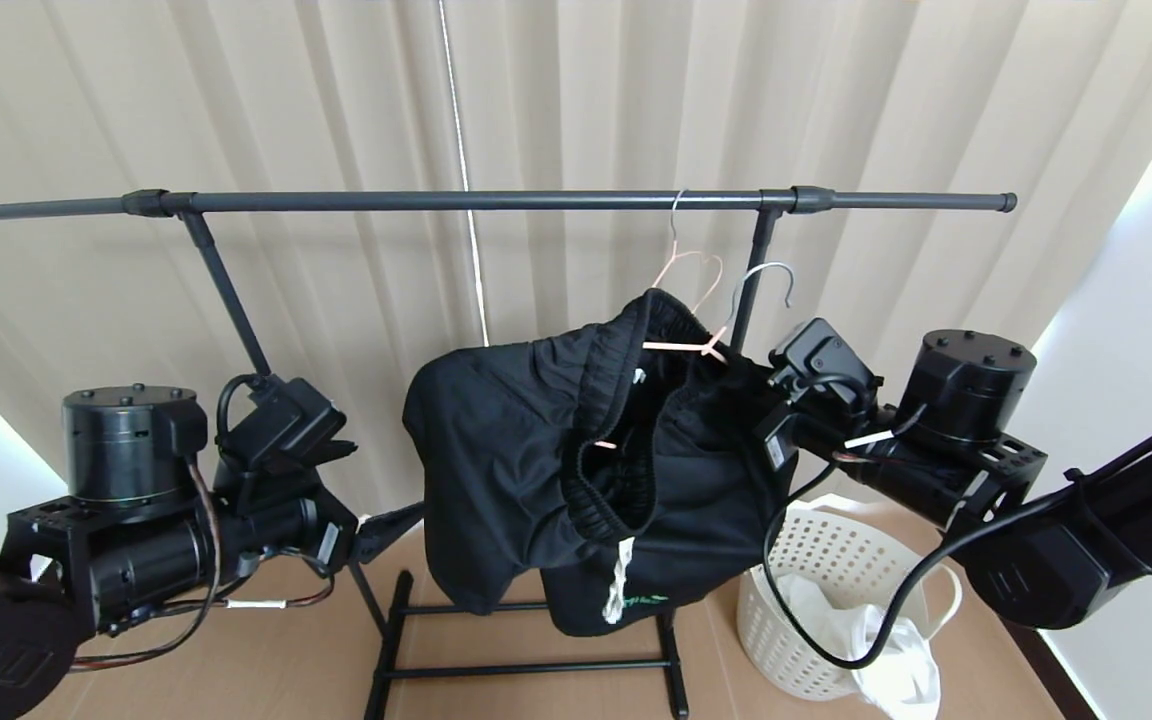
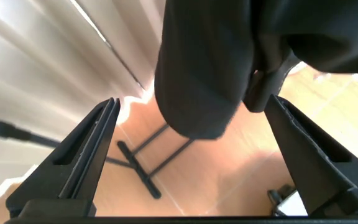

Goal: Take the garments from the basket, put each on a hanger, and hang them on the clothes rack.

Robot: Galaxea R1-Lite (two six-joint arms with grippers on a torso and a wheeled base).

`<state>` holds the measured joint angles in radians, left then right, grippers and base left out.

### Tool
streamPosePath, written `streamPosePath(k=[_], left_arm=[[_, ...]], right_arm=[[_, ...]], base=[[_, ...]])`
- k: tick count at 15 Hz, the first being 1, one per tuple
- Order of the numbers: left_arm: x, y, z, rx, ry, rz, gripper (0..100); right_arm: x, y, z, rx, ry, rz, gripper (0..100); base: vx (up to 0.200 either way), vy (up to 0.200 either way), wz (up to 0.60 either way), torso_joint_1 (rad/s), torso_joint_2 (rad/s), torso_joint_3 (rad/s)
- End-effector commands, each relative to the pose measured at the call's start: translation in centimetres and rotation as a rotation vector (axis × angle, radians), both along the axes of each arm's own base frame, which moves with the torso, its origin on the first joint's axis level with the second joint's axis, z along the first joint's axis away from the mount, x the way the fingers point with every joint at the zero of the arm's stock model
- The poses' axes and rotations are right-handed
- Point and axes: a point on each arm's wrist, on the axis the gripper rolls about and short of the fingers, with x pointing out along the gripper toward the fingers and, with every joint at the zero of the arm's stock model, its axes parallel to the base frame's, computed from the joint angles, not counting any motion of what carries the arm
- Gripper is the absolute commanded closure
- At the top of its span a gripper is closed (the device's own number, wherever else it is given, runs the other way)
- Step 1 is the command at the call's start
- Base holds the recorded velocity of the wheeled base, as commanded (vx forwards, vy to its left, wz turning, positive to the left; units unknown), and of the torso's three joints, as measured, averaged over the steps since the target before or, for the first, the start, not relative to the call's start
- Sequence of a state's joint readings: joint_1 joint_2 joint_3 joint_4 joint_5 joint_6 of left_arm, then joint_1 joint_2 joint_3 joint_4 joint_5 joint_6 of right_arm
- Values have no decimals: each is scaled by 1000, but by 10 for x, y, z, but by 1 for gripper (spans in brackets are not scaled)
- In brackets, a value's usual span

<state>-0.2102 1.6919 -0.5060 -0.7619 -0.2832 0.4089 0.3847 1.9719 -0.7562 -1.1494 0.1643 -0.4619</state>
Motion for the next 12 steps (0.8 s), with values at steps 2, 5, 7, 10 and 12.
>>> streamPosePath(k=[2, 5, 7, 10, 12], left_arm=[[19, -12, -18, 6, 27, -28, 0], [31, -22, -17, -4, 0, -46, 0], [36, -24, -15, -12, -12, -47, 0], [36, -28, -17, -13, -5, -60, 100], [30, -27, -18, -10, 4, -58, 100]], right_arm=[[-4, -1, 3, 0, -4, 6, 100], [-8, -2, 3, -2, -2, 11, 100], [-10, -2, 7, 2, -10, 26, 100], [-11, -3, 7, 2, -8, 28, 100], [-10, -2, 8, 4, -14, 28, 100]], base=[[0, 0, 0, 0, 0, 0], [0, 0, 0, 0, 0, 0], [0, 0, 0, 0, 0, 0], [0, 0, 0, 0, 0, 0], [0, 0, 0, 0, 0, 0]])
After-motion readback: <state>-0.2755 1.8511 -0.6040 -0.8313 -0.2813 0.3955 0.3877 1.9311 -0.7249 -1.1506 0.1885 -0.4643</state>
